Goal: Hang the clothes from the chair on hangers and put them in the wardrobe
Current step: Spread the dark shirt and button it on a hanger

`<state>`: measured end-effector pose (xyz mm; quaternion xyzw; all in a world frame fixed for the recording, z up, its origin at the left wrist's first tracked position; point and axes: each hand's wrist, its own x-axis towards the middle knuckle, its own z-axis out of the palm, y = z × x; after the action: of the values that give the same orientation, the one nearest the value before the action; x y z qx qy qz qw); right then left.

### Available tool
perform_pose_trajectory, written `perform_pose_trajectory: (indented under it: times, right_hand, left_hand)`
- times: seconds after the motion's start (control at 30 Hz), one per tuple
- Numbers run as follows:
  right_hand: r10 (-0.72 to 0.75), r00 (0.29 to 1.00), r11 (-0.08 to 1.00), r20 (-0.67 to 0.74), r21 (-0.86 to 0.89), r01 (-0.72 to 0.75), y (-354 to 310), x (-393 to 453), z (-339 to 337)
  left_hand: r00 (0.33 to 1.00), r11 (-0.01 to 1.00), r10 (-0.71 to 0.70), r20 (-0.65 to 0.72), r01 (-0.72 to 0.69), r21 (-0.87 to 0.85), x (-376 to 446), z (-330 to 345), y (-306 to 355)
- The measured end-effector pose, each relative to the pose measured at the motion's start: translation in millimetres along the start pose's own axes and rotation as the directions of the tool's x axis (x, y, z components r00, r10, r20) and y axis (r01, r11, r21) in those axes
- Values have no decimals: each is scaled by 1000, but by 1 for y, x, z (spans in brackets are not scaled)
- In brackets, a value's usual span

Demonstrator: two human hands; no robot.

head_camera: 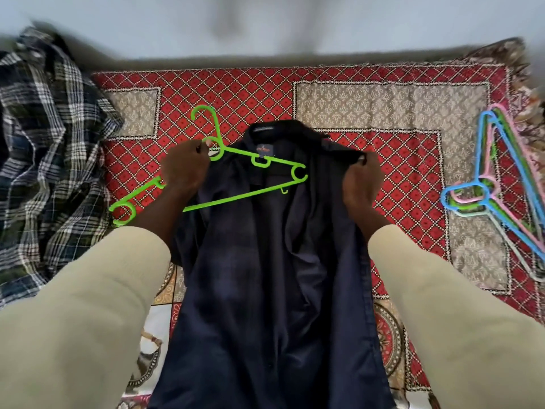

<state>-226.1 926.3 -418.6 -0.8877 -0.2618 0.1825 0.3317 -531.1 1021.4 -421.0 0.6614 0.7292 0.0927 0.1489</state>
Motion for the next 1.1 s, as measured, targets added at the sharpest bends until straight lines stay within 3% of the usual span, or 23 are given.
perform_pose_trajectory:
  times: [0.13, 0.23, 0.33, 0.47, 0.5, 0.53, 0.6, 0.63, 0.7, 0.77, 0.8, 0.9, 0.97, 1.03, 1.1]
  right_hand:
    - [-45, 995, 989, -88, 134, 56, -10, 3, -9]
    - [-285, 958, 949, -37, 126, 288, -9, -8, -7]
    - [-561, 824, 828, 78, 46, 559, 3, -20, -3]
    - [-728, 652, 657, 213, -55, 752, 22, -26, 4]
    - [-709, 664, 670, 235, -66, 739, 24, -23, 4]
    - [-635, 732, 742, 247, -66, 667, 23, -19, 4]
    - [-358, 905, 920, 230, -76, 384, 18, -5, 3]
    - [-210, 950, 966, 231, -101, 238, 15, 4, 2]
    - [-47, 950, 969, 308, -216, 118, 6, 15, 4]
    - [-56, 942, 947, 330, -281, 155, -4, 15, 9]
    - [-69, 958, 953, 278, -267, 146, -10, 15, 9]
    - [-63, 998, 997, 0, -37, 63, -26, 15, 4]
    - [-157, 987, 987, -36, 20, 158, -33, 4, 1]
    - [-321, 936, 944, 146, -28, 328, -39, -16, 3]
    - [-395, 797, 877, 457, -72, 475, -42, -37, 13]
  left_hand:
    - [999, 999, 35, 42, -35, 18, 15, 6, 38]
    - [995, 998, 56, 79, -54, -21, 23, 18, 67]
    - [992, 994, 108, 59, -108, -9, 24, 30, 95]
    - [969, 968, 244, -44, -241, 66, 23, 42, 111]
    - [964, 963, 261, -45, -258, 73, 23, 42, 108]
    - [962, 960, 270, -42, -266, 86, 24, 42, 102]
    - [966, 962, 255, -42, -249, 110, 28, 41, 86]
    - [970, 966, 237, -53, -230, 114, 30, 38, 77]
    - [975, 972, 212, -66, -203, 116, 33, 34, 65]
    - [974, 972, 215, -71, -206, 111, 34, 31, 62]
    - [974, 973, 214, -71, -206, 107, 34, 30, 62]
    - [978, 977, 195, -70, -187, 101, 34, 28, 58]
    - [986, 985, 156, -65, -151, 84, 34, 29, 54]
    - [993, 994, 110, -53, -109, 27, 33, 33, 60]
    - [995, 994, 101, -22, -101, -43, 29, 38, 73]
